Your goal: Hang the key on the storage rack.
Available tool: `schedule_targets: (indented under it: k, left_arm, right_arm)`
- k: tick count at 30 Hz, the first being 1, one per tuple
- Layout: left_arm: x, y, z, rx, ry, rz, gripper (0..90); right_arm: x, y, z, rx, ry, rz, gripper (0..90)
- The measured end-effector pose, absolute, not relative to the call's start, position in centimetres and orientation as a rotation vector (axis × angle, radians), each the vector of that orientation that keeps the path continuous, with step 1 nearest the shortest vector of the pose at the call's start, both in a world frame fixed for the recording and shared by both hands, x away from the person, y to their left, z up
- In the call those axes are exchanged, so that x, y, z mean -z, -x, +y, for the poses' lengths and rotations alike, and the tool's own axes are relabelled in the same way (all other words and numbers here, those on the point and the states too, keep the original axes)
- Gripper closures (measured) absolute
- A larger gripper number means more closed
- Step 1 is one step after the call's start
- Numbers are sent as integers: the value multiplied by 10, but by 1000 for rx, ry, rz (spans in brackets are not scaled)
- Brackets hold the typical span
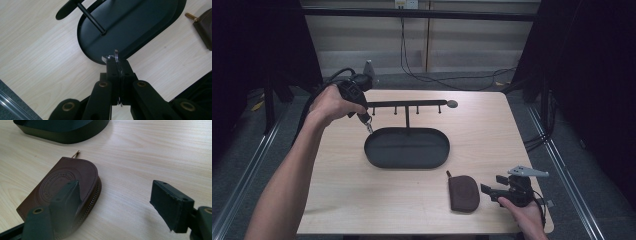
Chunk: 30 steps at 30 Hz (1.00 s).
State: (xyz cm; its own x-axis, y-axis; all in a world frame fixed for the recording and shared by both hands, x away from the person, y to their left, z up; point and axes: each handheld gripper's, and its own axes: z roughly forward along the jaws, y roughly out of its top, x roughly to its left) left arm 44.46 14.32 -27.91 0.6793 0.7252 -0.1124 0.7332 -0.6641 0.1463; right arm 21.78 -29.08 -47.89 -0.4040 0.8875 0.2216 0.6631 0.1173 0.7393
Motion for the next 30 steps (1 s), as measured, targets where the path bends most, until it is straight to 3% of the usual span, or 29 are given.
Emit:
schedule_targets:
  k: [17,30]
  left_arm:
    - [287,-463,138,85,-2676,1222,893]
    - [289,-466,140,26,-2646,1269,890]
  right_arm:
    - [479,-218,-291,-1170,-1523,2126,238]
    - [478,-218,-290,-1169,-1518,2123,241]
